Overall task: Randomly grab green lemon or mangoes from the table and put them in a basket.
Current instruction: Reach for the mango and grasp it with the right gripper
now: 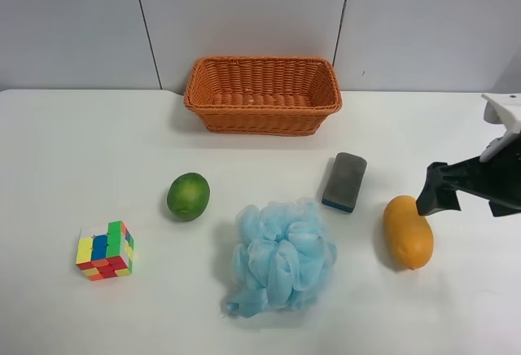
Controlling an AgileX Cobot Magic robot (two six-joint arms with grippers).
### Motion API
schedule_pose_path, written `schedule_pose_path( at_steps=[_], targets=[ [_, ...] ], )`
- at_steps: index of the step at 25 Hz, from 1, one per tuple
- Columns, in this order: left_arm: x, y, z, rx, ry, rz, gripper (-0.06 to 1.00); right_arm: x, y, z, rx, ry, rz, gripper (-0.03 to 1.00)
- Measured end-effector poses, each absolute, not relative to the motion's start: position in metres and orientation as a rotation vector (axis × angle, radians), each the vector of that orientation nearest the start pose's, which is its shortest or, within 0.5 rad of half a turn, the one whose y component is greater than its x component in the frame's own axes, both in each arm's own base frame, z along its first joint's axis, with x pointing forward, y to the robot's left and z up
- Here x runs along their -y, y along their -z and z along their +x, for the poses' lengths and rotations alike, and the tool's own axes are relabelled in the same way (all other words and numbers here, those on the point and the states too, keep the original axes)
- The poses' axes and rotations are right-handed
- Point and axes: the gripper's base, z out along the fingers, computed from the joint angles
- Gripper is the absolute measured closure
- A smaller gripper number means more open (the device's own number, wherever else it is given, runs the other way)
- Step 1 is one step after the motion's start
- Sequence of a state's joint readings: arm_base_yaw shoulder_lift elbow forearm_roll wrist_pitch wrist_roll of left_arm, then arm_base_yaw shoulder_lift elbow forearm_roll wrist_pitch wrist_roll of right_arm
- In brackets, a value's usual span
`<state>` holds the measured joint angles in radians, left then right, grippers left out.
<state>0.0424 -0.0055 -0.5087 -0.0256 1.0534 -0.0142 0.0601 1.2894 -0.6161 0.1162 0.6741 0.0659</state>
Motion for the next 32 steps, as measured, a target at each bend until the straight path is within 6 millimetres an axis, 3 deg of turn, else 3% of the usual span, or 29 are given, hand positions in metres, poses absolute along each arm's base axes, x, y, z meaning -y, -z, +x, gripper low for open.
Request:
schedule_pose_path(
  at_steps=[16, 23, 25, 27, 32],
  targets=[
    [0.002, -0.28, -0.006, -2.022, 0.013, -0.056, -0.05, -0.036, -0.134, 0.236, -2.952, -0.178, 0.111, 0.03],
    [0.002, -0.28, -0.006, -2.022, 0.014, -0.056, -0.05, -0.037, -0.127, 0.237, -2.967, -0.177, 0.117, 0.08],
    [0.002, -0.28, -0.006, -2.022, 0.014, -0.056, -0.05, -0.037, -0.127, 0.238, -2.96, -0.176, 0.118, 0.14],
    [0.002, -0.28, -0.006, -2.022, 0.014, -0.056, -0.05, -0.037, -0.128, 0.238, -2.955, -0.178, 0.121, 0.33],
    [0.002, -0.28, -0.006, -2.022, 0.014, -0.056, -0.05, -0.037, -0.128, 0.238, -2.951, -0.18, 0.127, 0.34]
  ],
)
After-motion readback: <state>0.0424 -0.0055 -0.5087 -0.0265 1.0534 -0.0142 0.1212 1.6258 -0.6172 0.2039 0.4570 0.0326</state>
